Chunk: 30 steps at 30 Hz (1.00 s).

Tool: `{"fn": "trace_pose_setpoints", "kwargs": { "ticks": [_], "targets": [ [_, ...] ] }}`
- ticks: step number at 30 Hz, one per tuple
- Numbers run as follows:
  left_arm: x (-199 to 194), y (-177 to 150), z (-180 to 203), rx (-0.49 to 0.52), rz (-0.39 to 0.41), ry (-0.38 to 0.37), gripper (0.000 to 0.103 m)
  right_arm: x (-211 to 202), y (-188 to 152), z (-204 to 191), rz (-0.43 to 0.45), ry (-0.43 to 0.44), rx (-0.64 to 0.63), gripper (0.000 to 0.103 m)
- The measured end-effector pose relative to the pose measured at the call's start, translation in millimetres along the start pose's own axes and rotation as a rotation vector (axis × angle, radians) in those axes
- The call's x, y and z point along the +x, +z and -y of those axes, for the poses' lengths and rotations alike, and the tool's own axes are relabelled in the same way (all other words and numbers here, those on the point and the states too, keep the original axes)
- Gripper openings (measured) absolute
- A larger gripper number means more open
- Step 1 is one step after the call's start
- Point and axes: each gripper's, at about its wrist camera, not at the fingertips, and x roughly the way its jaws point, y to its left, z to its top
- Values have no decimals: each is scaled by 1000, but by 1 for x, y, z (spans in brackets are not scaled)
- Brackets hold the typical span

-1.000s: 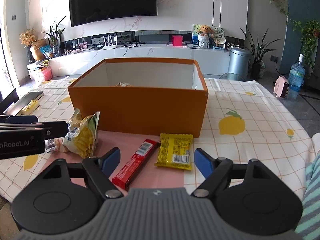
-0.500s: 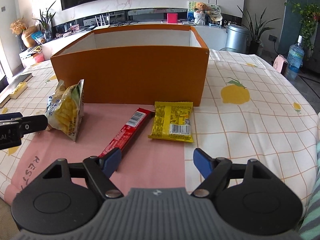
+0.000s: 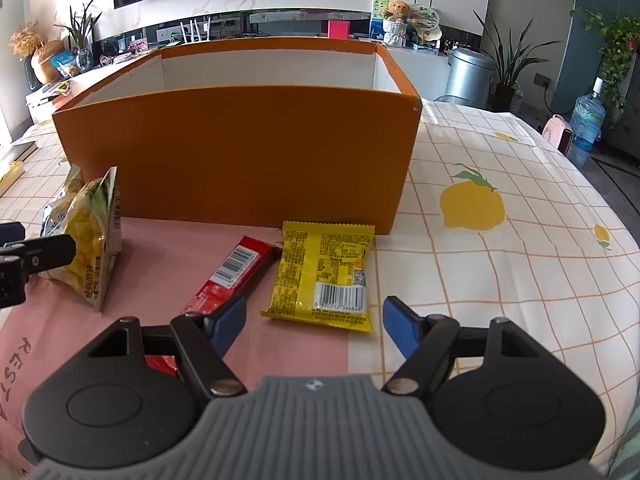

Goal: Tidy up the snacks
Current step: 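Grasp the white-yellow potato chip bag with left tool while right tool grasps yellow packet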

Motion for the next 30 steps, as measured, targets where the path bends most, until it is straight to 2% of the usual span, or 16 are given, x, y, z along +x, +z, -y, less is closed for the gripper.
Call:
{"fn": "trace_pose_setpoints", "kwargs": {
  "ticks": [5,14,17,20,24,30],
  "targets": [
    [10,2,3,19,-5,56,89,19,11,4,-20,2,24,73],
    [27,0,6,31,-51,48,89,41,13,6,-40,11,44,73],
    [27,-2,7,31,-44,45,89,42,11,2,-28,4,18,73],
    [27,-1,7,21,-40,30,84,39,8,-1,-18,8,4,68],
    [24,-3,6,16,-37,22,79,35,7,-6,-6,12,-9,57],
    [22,-2,9,28,-32,26,70,31,2,-9,4,12,-21,52]
  ]
}}
